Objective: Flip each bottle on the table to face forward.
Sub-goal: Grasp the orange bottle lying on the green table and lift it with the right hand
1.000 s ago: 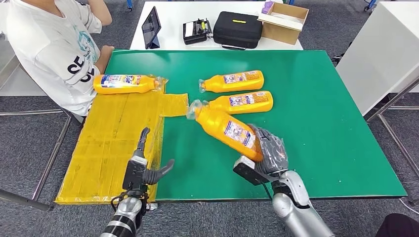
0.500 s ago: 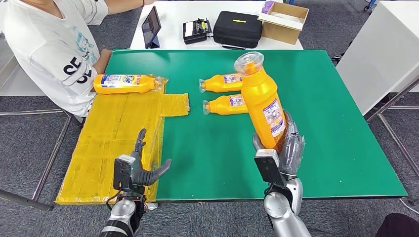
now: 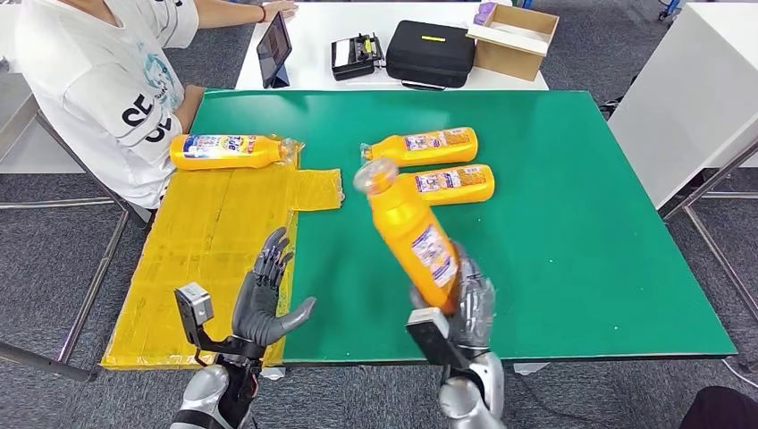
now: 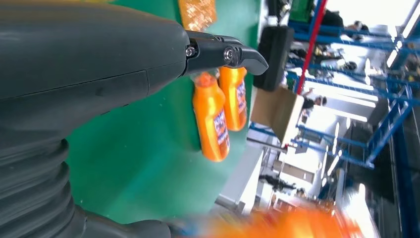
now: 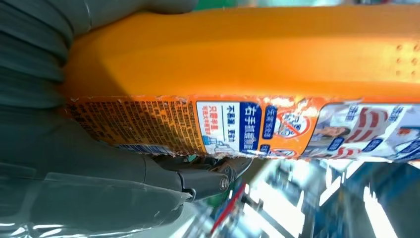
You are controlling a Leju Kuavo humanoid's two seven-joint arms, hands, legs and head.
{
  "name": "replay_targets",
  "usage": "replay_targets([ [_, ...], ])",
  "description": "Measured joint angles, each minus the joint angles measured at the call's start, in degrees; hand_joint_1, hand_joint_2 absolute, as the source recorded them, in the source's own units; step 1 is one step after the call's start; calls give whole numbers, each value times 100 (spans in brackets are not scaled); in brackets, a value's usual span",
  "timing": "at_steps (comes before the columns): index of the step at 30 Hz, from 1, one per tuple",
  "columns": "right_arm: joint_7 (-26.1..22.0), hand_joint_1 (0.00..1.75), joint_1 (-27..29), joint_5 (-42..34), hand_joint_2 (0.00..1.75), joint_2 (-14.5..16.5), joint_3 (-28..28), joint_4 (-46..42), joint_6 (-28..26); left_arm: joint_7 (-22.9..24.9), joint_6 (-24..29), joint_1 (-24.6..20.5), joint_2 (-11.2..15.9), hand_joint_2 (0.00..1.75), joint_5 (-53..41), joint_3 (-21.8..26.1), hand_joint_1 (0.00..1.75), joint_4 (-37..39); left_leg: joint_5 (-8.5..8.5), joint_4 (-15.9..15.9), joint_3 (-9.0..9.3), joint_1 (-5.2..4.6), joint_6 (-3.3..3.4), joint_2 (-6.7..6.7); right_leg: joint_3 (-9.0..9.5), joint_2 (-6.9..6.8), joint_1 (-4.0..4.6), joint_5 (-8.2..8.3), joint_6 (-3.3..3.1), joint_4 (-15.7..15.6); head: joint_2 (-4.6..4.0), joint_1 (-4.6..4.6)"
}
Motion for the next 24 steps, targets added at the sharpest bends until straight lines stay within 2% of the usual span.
replay_targets([
  [5, -10, 175, -73, 68, 175, 146, 203, 538, -22, -9, 23, -2, 61, 175, -30, -114, 0, -53, 0, -1, -3, 1, 0, 0, -2, 0, -2, 0, 0, 0, 0, 1],
  [8, -20, 168, -153, 87, 175, 196, 372, 824, 63, -3, 0, -12, 85, 175, -29, -172, 0, -54, 0, 0, -4, 0, 0, 1, -2, 0, -3, 0, 0, -1, 0, 2],
  [13, -17, 166, -316, 30, 175, 358, 817, 1431, 188, 103, -237, -61, 92, 175, 237, -283, 0, 11, 0, 0, -1, 0, -1, 0, -3, 0, -2, 0, 0, -1, 0, 2],
  [24, 175, 162, -625, 128, 175, 422, 1460, 2361, 342, 286, -482, -299, 103, 175, 756, -339, 0, 816, 1, 0, -3, 0, -1, 2, -5, 1, -4, 0, 0, -1, 0, 2],
])
